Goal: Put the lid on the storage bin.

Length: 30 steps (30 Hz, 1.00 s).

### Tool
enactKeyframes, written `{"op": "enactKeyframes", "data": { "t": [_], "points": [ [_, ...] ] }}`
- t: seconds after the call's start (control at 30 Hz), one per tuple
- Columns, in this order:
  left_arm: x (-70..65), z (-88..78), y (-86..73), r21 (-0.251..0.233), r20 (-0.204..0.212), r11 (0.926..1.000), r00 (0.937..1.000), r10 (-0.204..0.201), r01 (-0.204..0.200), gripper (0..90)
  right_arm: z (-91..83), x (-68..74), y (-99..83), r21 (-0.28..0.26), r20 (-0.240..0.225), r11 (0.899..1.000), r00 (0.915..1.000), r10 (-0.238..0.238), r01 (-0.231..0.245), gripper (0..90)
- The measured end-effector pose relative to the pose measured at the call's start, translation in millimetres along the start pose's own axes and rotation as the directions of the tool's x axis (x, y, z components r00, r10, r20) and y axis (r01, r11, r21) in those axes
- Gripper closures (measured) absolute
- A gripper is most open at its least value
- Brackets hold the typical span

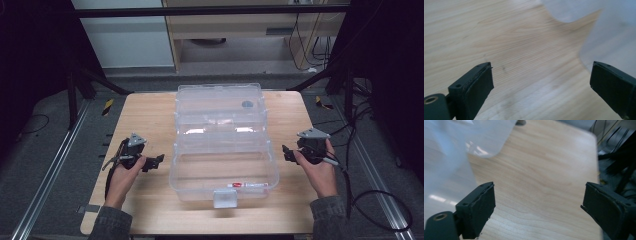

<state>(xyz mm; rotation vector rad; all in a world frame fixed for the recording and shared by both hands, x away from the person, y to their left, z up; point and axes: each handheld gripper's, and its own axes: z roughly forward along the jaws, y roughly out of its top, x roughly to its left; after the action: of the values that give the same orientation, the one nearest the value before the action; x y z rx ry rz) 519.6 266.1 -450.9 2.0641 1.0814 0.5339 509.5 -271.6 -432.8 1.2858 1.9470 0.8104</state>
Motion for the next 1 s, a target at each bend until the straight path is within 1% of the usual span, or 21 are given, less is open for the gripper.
{"op": "enactKeyframes", "data": {
  "t": [0.17,0.2,0.23,0.27,0.3,0.43,0.47,0.5,0.53,0.57,0.6,0.63,0.67,0.73,0.8,0.83,0.87,0.9,0.93,0.97,1.0],
  "points": [
    [-11.6,-17.9,11.1,-0.016,0.023,0.9973,0.9972,0.071,-0.071,4.1,-44.7,6.9,32.1,0.002,0.054,0.993,0.9914,-0.12,0.12,9.5],
    [-16.2,-28.2,20.1,-0.025,0.027,0.9931,0.993,0.115,-0.115,4.0,-52.4,8.3,39.2,0.005,0.062,0.989,0.9867,-0.151,0.151,9.7],
    [-16.2,-28.2,20.1,-0.025,0.027,0.9931,0.993,0.115,-0.115,3.8,-52.4,8.3,39.2,0.005,0.062,0.989,0.9867,-0.151,0.151,9.7],
    [-20.5,-37.8,30.9,-0.041,0.028,0.9871,0.9873,0.156,-0.155,3.6,-66.7,12.8,54.8,0.005,0.058,0.979,0.9777,-0.202,0.202,9.6],
    [-20.5,-37.8,30.9,-0.041,0.028,0.9871,0.9873,0.156,-0.155,3.5,-66.7,12.8,54.8,0.005,0.058,0.979,0.9777,-0.202,0.202,9.6],
    [-28.0,-51.8,52.8,-0.07,0.074,0.9793,0.978,0.195,-0.19,3.2,-80.6,22.5,86.2,0.005,0.019,0.953,0.9526,-0.304,0.304,11.1],
    [-29.5,-54.0,57.7,-0.067,0.089,0.9774,0.9744,0.206,-0.2,2.9,-79.8,25.8,101.1,0.029,0.008,0.932,0.9325,-0.361,0.361,11.9],
    [-31.1,-56.0,62.0,-0.058,0.097,0.9744,0.9701,0.222,-0.217,2.9,-79.8,25.8,101.1,0.029,0.008,0.932,0.9325,-0.361,0.361,11.9],
    [-33.2,-57.9,66.8,-0.052,0.098,0.9704,0.9658,0.24,-0.236,2.9,-77.9,27.6,117.5,0.034,-0.03,0.916,0.9167,-0.398,0.399,13.7],
    [-35.9,-60.4,73.0,-0.029,0.101,0.9641,0.9588,0.266,-0.264,2.9,-77.4,27.9,123.0,0.038,-0.048,0.912,0.912,-0.407,0.409,15.8],
    [-37.6,-61.1,76.2,-0.023,0.102,0.9601,0.9547,0.28,-0.279,2.9,-76.4,28.2,130.0,0.039,-0.07,0.899,0.8987,-0.433,0.436,17.4],
    [-37.6,-61.1,76.2,-0.023,0.102,0.9601,0.9547,0.28,-0.279,2.9,-74.8,28.9,136.2,0.042,-0.083,0.888,0.8876,-0.453,0.457,17.7],
    [-39.3,-61.6,79.3,-0.017,0.104,0.9558,0.9502,0.294,-0.294,2.9,-74.8,28.9,136.2,0.042,-0.083,0.888,0.8876,-0.453,0.457,17.7],
    [-44.1,-61.7,84.6,-0.01,0.115,0.95,0.9433,0.311,-0.312,3.3,-70.1,30.8,148.4,0.053,-0.117,0.862,0.86,-0.497,0.505,22.5],
    [-50.1,-62.1,90.1,0.002,0.12,0.9382,0.9315,0.343,-0.346,3.7,-65.8,32.5,156.1,0.06,-0.153,0.844,0.8405,-0.52,0.533,23.8],
    [-56.8,-62.8,95.6,0.011,0.127,0.9279,0.921,0.368,-0.373,4.0,-60.7,35.1,163.5,0.061,-0.188,0.821,0.8138,-0.55,0.568,30.8],
    [-56.8,-62.8,95.6,0.011,0.127,0.9279,0.921,0.368,-0.373,4.1,-60.7,35.1,163.5,0.061,-0.188,0.821,0.8138,-0.55,0.568,30.8],
    [-62.8,-62.5,100.3,0.022,0.153,0.922,0.9127,0.379,-0.387,4.2,-55.3,38.5,170.1,0.066,-0.216,0.791,0.783,-0.583,0.608,35.5],
    [-62.8,-62.5,100.3,0.022,0.153,0.922,0.9127,0.379,-0.387,4.3,-55.3,38.5,170.1,0.066,-0.216,0.791,0.783,-0.583,0.608,35.5],
    [-65.7,-61.8,102.4,0.032,0.168,0.9173,0.9068,0.387,-0.397,4.3,-52.5,40.4,173.6,0.064,-0.231,0.779,0.7687,-0.596,0.624,37.9],
    [-68.6,-60.6,104.1,0.041,0.179,0.9131,0.902,0.393,-0.406,4.8,-47.3,45.4,180.9,0.064,-0.255,0.756,0.7427,-0.619,0.652,41.9]
  ]
}}
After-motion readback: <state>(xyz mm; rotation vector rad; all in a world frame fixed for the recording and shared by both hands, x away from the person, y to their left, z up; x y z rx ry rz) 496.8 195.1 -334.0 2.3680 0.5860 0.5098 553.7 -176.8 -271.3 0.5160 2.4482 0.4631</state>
